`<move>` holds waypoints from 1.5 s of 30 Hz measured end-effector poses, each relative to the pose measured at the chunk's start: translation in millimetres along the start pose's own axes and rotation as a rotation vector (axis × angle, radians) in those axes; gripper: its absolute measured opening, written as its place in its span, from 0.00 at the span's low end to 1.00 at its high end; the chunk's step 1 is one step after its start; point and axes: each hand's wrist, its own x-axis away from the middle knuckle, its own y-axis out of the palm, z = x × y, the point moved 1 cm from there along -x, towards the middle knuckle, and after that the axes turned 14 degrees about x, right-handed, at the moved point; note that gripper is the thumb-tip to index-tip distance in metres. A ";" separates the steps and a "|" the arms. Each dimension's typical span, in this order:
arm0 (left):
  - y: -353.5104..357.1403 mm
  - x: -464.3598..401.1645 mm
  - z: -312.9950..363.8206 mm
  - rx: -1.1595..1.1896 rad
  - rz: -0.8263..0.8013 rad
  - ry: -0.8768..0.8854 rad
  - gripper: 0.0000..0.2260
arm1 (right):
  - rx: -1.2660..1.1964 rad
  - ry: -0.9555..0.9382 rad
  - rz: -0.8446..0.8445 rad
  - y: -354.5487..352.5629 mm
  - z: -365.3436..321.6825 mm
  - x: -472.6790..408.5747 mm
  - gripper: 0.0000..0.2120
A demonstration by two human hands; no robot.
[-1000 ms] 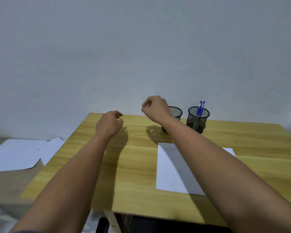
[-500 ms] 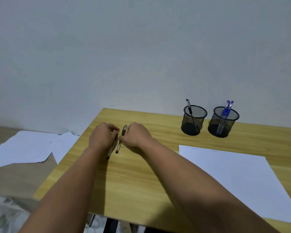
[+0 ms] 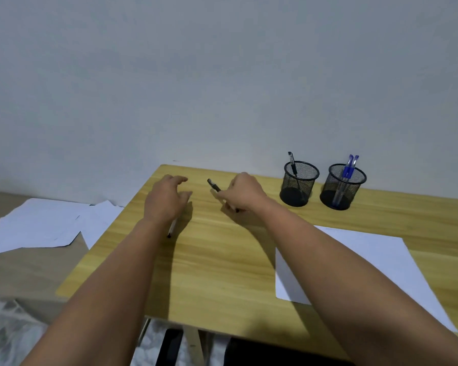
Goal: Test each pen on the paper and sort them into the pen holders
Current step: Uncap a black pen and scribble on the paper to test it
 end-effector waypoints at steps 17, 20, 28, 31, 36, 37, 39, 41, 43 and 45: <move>75.9 71.9 175.6 0.373 -0.310 0.275 0.04 | -1.040 0.218 0.040 -84.4 143.7 109.6 0.09; 90.0 82.9 191.9 0.426 -0.346 0.276 0.04 | -1.067 0.243 0.161 -87.5 148.6 116.2 0.12; 103.7 100.1 222.1 0.461 -0.481 0.236 0.15 | -1.025 0.199 0.244 -93.9 148.8 127.5 0.14; 105.3 101.0 231.6 0.464 -0.522 0.239 0.15 | -1.060 0.225 0.251 -95.3 149.7 122.6 0.16; 100.4 91.3 233.1 0.545 -0.605 0.171 0.17 | -1.045 0.263 0.294 -98.2 143.2 110.6 0.17; 99.7 90.2 232.5 0.577 -0.632 0.136 0.17 | -1.045 0.269 0.298 -98.1 140.5 109.0 0.17; 98.6 88.1 232.5 0.629 -0.673 0.063 0.18 | -1.038 0.289 0.320 -95.0 134.3 103.5 0.17; 96.5 86.3 230.6 0.674 -0.703 0.018 0.16 | -1.047 0.315 0.354 -91.9 134.3 94.1 0.18; 93.1 84.8 219.4 0.716 -0.735 -0.035 0.14 | -1.167 0.398 0.434 -97.9 152.9 85.3 0.17; 88.6 83.2 193.4 0.677 -0.700 -0.071 0.15 | -1.222 0.504 0.530 -113.6 187.5 84.1 0.15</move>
